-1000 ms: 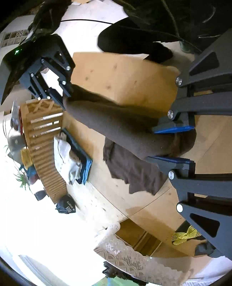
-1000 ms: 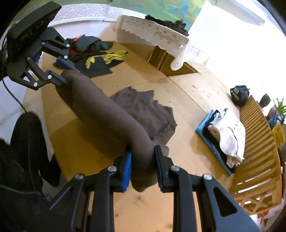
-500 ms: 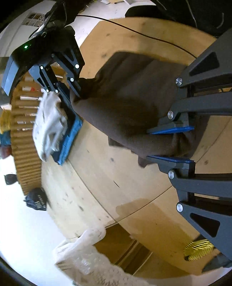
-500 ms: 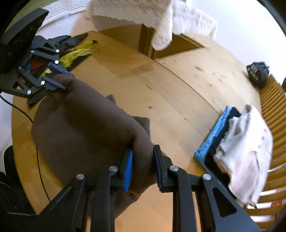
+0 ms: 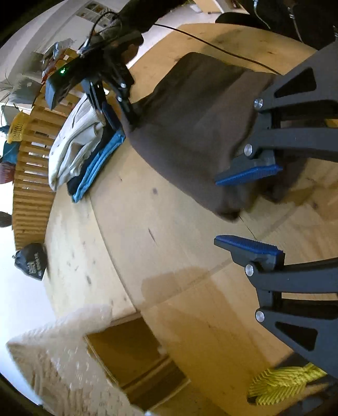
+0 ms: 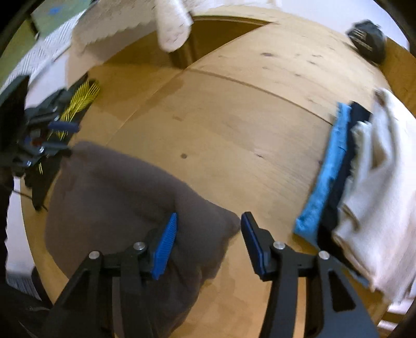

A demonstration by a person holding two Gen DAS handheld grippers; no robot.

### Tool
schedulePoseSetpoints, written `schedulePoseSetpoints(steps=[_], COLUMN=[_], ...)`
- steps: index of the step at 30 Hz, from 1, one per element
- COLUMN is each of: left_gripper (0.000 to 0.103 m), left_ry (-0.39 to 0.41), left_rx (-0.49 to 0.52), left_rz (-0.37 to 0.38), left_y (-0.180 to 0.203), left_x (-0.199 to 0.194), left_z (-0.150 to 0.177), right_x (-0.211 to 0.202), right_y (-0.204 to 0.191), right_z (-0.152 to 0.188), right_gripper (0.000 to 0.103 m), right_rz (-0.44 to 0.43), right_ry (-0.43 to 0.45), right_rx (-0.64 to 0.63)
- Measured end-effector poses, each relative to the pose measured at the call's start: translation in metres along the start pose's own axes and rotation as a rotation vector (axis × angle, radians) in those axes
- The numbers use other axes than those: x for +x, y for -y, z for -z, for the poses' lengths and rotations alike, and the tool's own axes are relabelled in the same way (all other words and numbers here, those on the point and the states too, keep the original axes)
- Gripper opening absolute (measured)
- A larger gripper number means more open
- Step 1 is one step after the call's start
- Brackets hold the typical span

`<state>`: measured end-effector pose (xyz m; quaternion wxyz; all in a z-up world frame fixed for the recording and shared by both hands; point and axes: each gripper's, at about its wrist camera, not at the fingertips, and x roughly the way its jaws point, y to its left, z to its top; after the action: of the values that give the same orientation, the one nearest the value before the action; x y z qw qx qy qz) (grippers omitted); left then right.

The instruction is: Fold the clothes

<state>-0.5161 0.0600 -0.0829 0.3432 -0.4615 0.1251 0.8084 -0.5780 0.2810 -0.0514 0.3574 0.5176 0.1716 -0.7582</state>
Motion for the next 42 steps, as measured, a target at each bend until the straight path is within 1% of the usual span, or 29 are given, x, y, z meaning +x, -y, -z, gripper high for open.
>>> schedulePoseSetpoints(steps=[3, 6, 8, 10, 11, 12, 13, 15, 17, 18, 22, 24, 25, 27, 28, 29, 31, 32, 33, 34, 36, 38, 40, 42], left_gripper=[0.038, 0.038, 0.038, 0.038, 0.038, 0.038, 0.038, 0.039, 0.048, 0.048, 0.050, 0.052, 0.052, 0.049, 0.040, 0.033, 0.024, 0.022, 0.021, 0.020, 0.019, 0.019, 0.019, 0.019], left_ry=[0.010, 0.019, 0.025, 0.032, 0.024, 0.016, 0.028, 0.061, 0.084, 0.090, 0.114, 0.114, 0.110, 0.095, 0.094, 0.093, 0.098, 0.092, 0.086, 0.097, 0.122, 0.137, 0.133, 0.128], left_rx=[-0.034, -0.069, -0.091, -0.114, -0.115, -0.115, -0.135, -0.137, -0.124, -0.111, -0.107, -0.100, -0.102, -0.139, -0.146, -0.152, -0.132, -0.132, -0.131, -0.138, -0.154, -0.148, -0.172, -0.196], left_rz=[0.031, 0.062, 0.082, 0.103, 0.100, 0.095, 0.099, 0.104, 0.098, 0.089, 0.140, 0.162, 0.169, 0.210, 0.224, 0.237, 0.229, 0.221, 0.213, 0.226, 0.255, 0.267, 0.303, 0.339], left_y=[0.001, 0.002, 0.003, 0.004, 0.005, 0.005, 0.003, -0.001, -0.004, -0.004, -0.009, -0.011, -0.012, -0.015, -0.015, -0.015, -0.009, -0.006, -0.004, 0.000, 0.009, 0.021, 0.032, 0.042], left_x=[-0.005, -0.009, -0.012, -0.015, -0.008, 0.000, 0.004, 0.005, 0.009, 0.012, 0.020, 0.027, 0.031, 0.040, 0.042, 0.043, 0.036, 0.031, 0.027, 0.016, -0.006, -0.028, -0.048, -0.067], left_z=[0.009, 0.018, 0.024, 0.030, 0.030, 0.031, 0.030, 0.030, 0.029, 0.029, 0.023, 0.020, 0.019, 0.018, 0.019, 0.019, 0.017, 0.016, 0.015, 0.015, 0.015, 0.018, 0.027, 0.036], right_x=[-0.020, -0.031, -0.030, -0.020, -0.015, -0.012, -0.010, -0.007, -0.003, 0.001, 0.022, 0.027, 0.029, 0.038, 0.040, 0.042, 0.040, 0.036, 0.028, 0.018, -0.008, -0.035, -0.056, -0.068], right_y=[-0.009, -0.019, -0.027, -0.029, -0.029, -0.027, -0.024, -0.014, -0.002, 0.003, 0.009, 0.009, 0.010, 0.012, 0.014, 0.016, 0.017, 0.016, 0.014, 0.010, 0.001, -0.007, -0.012, -0.016], right_z=[0.015, 0.027, 0.033, 0.038, 0.040, 0.041, 0.042, 0.046, 0.049, 0.048, 0.040, 0.038, 0.037, 0.037, 0.038, 0.038, 0.039, 0.040, 0.041, 0.043, 0.049, 0.055, 0.061, 0.067], right_gripper=[0.050, 0.051, 0.058, 0.058, 0.058, 0.058, 0.058, 0.058, 0.063, 0.064, 0.065, 0.065, 0.065, 0.065, 0.065, 0.056, 0.043, 0.037, 0.034, 0.030, 0.027, 0.026, 0.026, 0.026], right_rz=[0.066, 0.064, 0.068, 0.100, 0.120, 0.121, 0.105, 0.064, 0.008, -0.011, -0.086, -0.120, -0.144, -0.214, -0.245, -0.269, -0.291, -0.298, -0.302, -0.302, -0.316, -0.363, -0.430, -0.513], right_ry=[0.056, 0.091, 0.096, 0.088, 0.081, 0.081, 0.090, 0.113, 0.144, 0.155, 0.160, 0.179, 0.191, 0.200, 0.201, 0.201, 0.193, 0.190, 0.192, 0.200, 0.219, 0.228, 0.224, 0.197], right_rx=[-0.011, -0.034, -0.057, -0.081, -0.091, -0.094, -0.091, -0.082, -0.062, -0.052, -0.055, -0.070, -0.073, -0.048, -0.029, -0.008, 0.008, 0.009, 0.002, -0.011, -0.037, -0.046, -0.043, -0.039])
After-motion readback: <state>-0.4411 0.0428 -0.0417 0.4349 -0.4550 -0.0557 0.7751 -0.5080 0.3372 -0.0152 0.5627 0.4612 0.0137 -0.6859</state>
